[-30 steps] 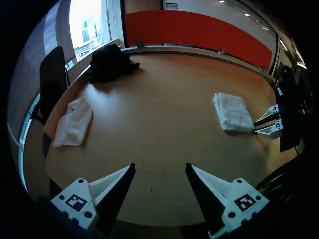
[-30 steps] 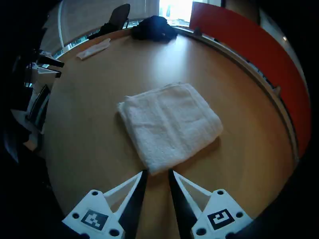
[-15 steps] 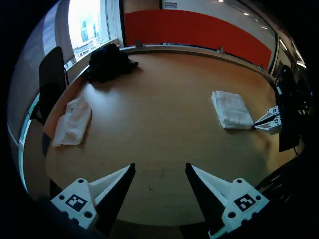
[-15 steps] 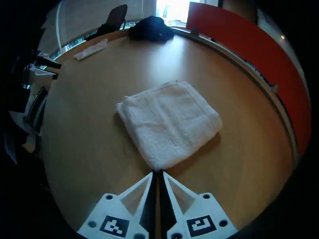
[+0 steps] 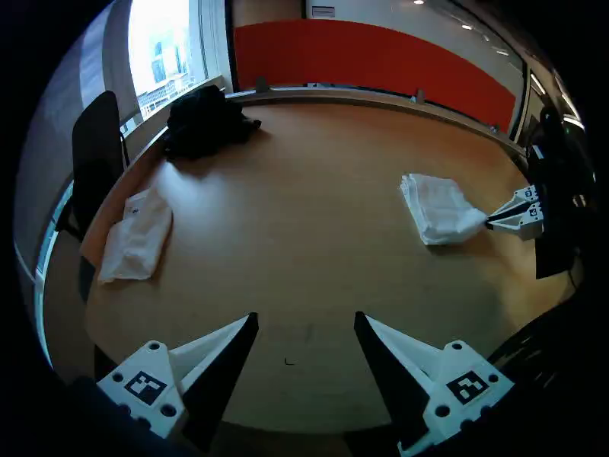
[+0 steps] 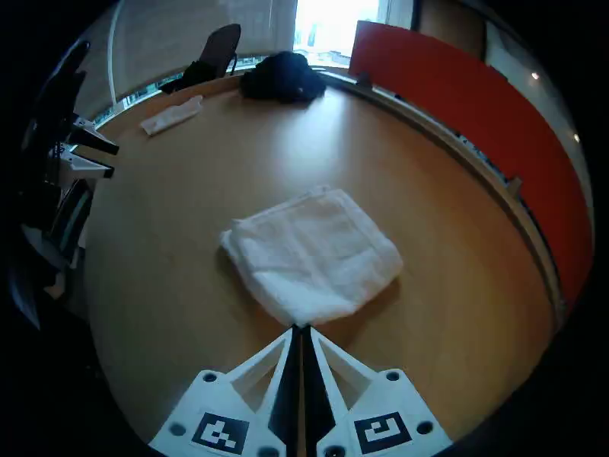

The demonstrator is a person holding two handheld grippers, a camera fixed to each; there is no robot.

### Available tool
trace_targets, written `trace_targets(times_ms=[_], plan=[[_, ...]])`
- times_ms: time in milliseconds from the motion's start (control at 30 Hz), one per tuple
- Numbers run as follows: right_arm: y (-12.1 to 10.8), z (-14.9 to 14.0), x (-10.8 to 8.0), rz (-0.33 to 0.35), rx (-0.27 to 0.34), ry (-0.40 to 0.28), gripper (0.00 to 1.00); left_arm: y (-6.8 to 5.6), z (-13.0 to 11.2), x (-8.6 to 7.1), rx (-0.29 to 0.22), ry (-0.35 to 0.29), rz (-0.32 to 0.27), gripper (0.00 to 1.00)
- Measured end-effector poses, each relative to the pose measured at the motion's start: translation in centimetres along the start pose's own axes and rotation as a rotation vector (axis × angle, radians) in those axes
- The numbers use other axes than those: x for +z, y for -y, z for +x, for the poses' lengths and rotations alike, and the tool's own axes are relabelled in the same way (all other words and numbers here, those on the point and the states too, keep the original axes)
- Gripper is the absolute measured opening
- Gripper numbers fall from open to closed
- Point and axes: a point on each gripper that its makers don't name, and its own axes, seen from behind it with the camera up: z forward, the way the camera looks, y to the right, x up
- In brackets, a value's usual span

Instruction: Fold towel

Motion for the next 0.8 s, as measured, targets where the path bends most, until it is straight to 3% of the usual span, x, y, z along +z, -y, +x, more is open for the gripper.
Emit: trace_targets(times_ms=[567, 800], plan=[[-4.8, 13.1, -4.6, -0.094, -0.083, -0.218, 0.01, -0.4, 2.7, -0.5, 0.025, -0.070, -0.025, 0.93], [-6.7, 16.0, -7.5, -0.141, -0.078, -0.274, 0.01, -0.7, 3.4, -0.9, 0.035, -0.089, -0.038, 0.94]])
